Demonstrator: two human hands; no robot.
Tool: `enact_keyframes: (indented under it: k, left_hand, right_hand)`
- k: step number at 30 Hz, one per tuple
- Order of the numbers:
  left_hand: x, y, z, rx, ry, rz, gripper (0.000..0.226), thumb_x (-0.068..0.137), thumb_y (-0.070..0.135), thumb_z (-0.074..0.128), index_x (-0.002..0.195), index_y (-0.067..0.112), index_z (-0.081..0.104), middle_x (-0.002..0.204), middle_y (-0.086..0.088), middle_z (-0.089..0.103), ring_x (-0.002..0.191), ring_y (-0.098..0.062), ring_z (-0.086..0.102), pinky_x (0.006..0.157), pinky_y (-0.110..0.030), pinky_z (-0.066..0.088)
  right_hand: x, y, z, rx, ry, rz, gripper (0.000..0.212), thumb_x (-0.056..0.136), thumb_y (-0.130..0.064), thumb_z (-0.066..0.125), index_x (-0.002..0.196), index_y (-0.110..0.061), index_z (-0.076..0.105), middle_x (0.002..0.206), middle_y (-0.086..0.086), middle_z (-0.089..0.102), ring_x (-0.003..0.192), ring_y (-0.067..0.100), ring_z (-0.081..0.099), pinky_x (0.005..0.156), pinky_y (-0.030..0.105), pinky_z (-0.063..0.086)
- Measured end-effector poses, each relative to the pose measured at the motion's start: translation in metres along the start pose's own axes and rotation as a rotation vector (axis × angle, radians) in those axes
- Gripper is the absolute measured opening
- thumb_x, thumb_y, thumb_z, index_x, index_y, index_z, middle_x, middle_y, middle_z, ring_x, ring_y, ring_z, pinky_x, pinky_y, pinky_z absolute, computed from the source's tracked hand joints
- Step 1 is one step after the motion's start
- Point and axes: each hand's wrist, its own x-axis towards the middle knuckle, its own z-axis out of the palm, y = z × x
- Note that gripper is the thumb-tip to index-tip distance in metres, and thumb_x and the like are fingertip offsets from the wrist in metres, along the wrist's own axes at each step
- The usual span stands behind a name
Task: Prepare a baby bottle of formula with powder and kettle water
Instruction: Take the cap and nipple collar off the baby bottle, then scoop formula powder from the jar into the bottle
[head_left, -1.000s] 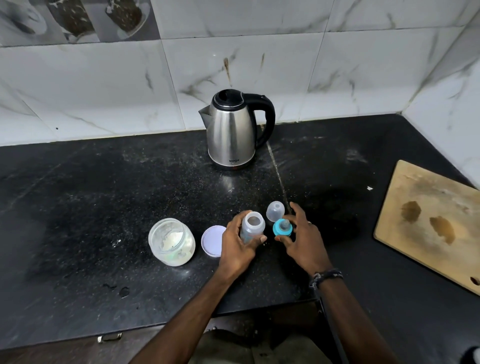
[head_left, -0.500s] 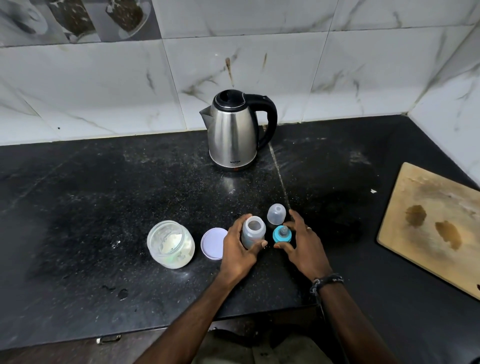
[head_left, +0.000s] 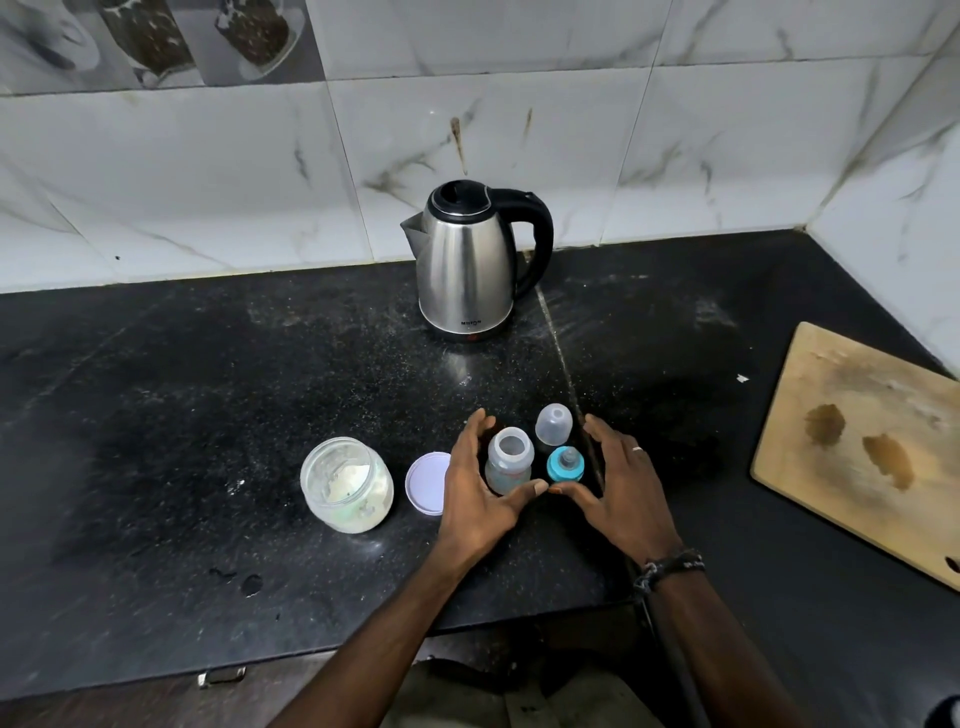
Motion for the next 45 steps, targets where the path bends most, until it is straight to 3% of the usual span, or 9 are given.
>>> enact_keyframes:
  k: [5,9,15,18,24,30,33,40,45]
  left_hand:
    - [-0.005,0.012,-0.006,0.003,0.005,0.061,0.117,0.065,0.055,0.086,0.159,0.020,0.027,0.154,0.000,0.050,0.143,-0.005,0.046,0.116,-0.020,0.036]
    - [-0.007,0.024,-0.012,0.007,0.016,0.111,0.112,0.069,0.053,0.084,0.159,0.016,0.027,0.156,-0.002,0.047,0.145,-0.006,0.043,0.116,-0.015,0.032]
    - [-0.006,0.041,-0.031,0.017,0.103,0.189,0.100,0.078,0.033,0.088,0.158,0.019,0.030,0.156,-0.003,0.048,0.146,-0.013,0.044,0.122,-0.039,0.036]
    - [-0.006,0.047,-0.049,0.031,0.159,0.217,0.101,0.079,0.043,0.085,0.159,0.013,0.032,0.157,-0.003,0.048,0.147,-0.015,0.044,0.122,-0.045,0.037]
    - [-0.012,0.049,-0.097,0.125,0.303,0.261,0.097,0.081,0.035,0.084,0.157,0.003,0.033,0.153,-0.012,0.051,0.144,-0.018,0.048,0.118,-0.026,0.036]
    - [-0.024,0.029,-0.146,0.135,0.416,0.207,0.107,0.074,0.048,0.083,0.159,0.008,0.032,0.156,-0.006,0.048,0.146,-0.014,0.045,0.118,-0.032,0.038]
    - [-0.032,0.015,-0.161,0.114,0.417,0.121,0.118,0.066,0.054,0.085,0.161,0.012,0.028,0.159,-0.002,0.044,0.147,-0.007,0.041,0.120,-0.026,0.034]
    - [-0.043,-0.033,-0.166,0.115,0.293,-0.042,0.151,0.042,0.072,0.092,0.162,0.016,0.020,0.160,-0.003,0.040,0.148,-0.013,0.040,0.122,-0.039,0.034]
    - [-0.041,-0.044,-0.158,0.097,0.234,-0.067,0.145,0.040,0.062,0.099,0.158,0.018,0.028,0.154,0.001,0.050,0.142,-0.013,0.049,0.118,-0.041,0.041]
  right_hand:
    - [-0.005,-0.006,-0.006,0.011,0.120,-0.011,0.072,0.086,-0.058,0.059,0.141,-0.014,0.047,0.140,0.005,0.056,0.128,0.022,0.049,0.106,0.038,0.040]
    - [-0.003,-0.018,-0.010,0.062,0.245,-0.071,0.053,0.098,-0.044,0.045,0.132,-0.006,0.055,0.131,0.010,0.062,0.120,0.024,0.054,0.100,0.043,0.046]
    - [0.012,-0.056,-0.017,0.166,0.401,-0.165,0.034,0.100,-0.026,0.046,0.120,-0.004,0.063,0.119,0.008,0.067,0.111,0.019,0.058,0.094,0.041,0.049]
    - [0.023,-0.078,-0.016,0.223,0.434,-0.229,0.028,0.100,-0.019,0.047,0.115,-0.003,0.065,0.113,0.008,0.069,0.104,0.023,0.064,0.089,0.046,0.052]
    - [0.040,-0.122,0.001,0.286,0.448,-0.315,0.023,0.092,0.002,0.057,0.113,-0.002,0.066,0.100,0.008,0.071,0.088,0.024,0.067,0.082,0.042,0.055]
    - [0.045,-0.159,0.024,0.282,0.311,-0.433,0.010,0.090,-0.002,0.066,0.098,-0.008,0.069,0.095,0.002,0.073,0.083,0.018,0.064,0.074,0.043,0.054]
    - [0.047,-0.174,0.033,0.258,0.194,-0.451,0.005,0.093,-0.015,0.066,0.090,-0.012,0.068,0.088,-0.001,0.066,0.075,0.017,0.059,0.070,0.040,0.051]
    - [0.058,-0.205,0.040,0.073,-0.219,-0.399,0.012,0.091,-0.019,0.066,0.100,-0.014,0.072,0.126,0.009,0.057,0.107,0.025,0.061,0.093,0.038,0.048]
    - [0.069,-0.225,0.045,-0.160,-0.366,-0.413,0.017,0.093,-0.025,0.063,0.107,-0.025,0.073,0.137,0.007,0.052,0.121,0.029,0.052,0.098,0.040,0.046]
